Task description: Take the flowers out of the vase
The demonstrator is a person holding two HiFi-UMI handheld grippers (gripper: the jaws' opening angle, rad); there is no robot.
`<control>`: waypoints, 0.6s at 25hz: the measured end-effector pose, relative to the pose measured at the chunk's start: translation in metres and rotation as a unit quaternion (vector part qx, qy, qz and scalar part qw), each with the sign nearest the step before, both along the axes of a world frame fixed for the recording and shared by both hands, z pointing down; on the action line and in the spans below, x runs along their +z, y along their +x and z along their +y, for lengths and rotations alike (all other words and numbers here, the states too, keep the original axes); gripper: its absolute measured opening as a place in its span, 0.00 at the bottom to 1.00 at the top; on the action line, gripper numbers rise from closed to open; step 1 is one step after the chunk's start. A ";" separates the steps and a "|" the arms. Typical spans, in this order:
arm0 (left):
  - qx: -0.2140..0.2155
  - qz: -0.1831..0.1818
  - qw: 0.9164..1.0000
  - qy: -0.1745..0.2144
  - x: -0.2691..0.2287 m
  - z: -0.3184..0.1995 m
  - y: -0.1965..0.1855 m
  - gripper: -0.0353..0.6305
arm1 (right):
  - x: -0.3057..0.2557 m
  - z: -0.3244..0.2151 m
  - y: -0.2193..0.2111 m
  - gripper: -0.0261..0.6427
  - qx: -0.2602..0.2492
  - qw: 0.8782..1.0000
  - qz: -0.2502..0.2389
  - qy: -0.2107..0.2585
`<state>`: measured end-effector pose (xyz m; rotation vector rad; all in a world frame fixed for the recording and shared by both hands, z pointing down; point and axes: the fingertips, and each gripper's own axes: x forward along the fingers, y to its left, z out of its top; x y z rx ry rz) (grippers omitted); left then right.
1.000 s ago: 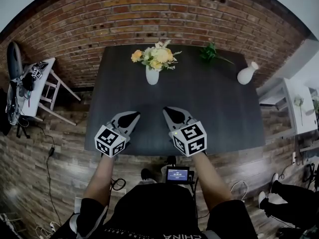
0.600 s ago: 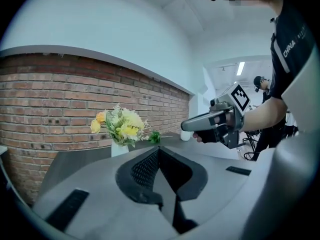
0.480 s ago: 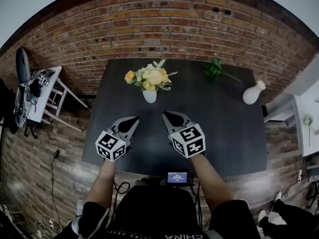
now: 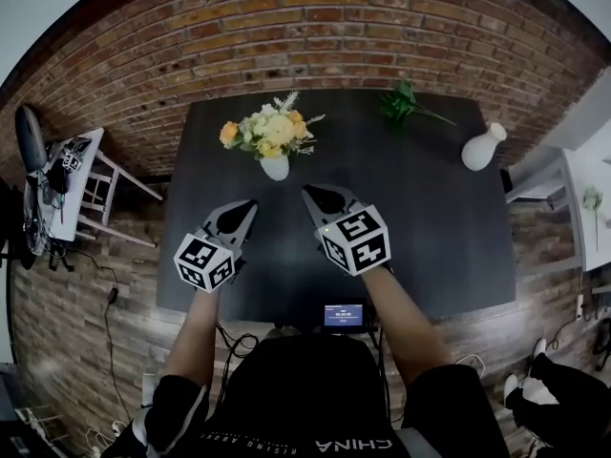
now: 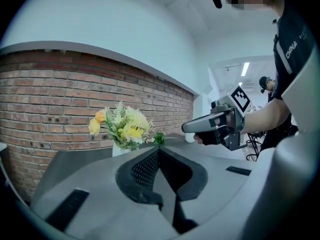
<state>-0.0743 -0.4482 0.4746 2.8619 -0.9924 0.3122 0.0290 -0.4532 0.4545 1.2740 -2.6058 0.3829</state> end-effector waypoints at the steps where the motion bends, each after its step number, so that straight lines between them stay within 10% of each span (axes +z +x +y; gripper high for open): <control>1: 0.000 0.001 1.000 -0.001 0.001 0.000 0.001 0.05 | 0.000 0.001 0.002 0.05 0.002 1.000 0.001 0.000; 8: -0.027 0.012 0.999 -0.012 0.010 -0.012 0.005 0.06 | 0.006 0.000 0.013 0.05 0.001 1.000 -0.001 -0.003; 15: -0.072 0.016 0.997 -0.019 0.028 -0.044 -0.001 0.39 | 0.020 -0.026 0.005 0.05 -0.019 1.000 -0.008 -0.002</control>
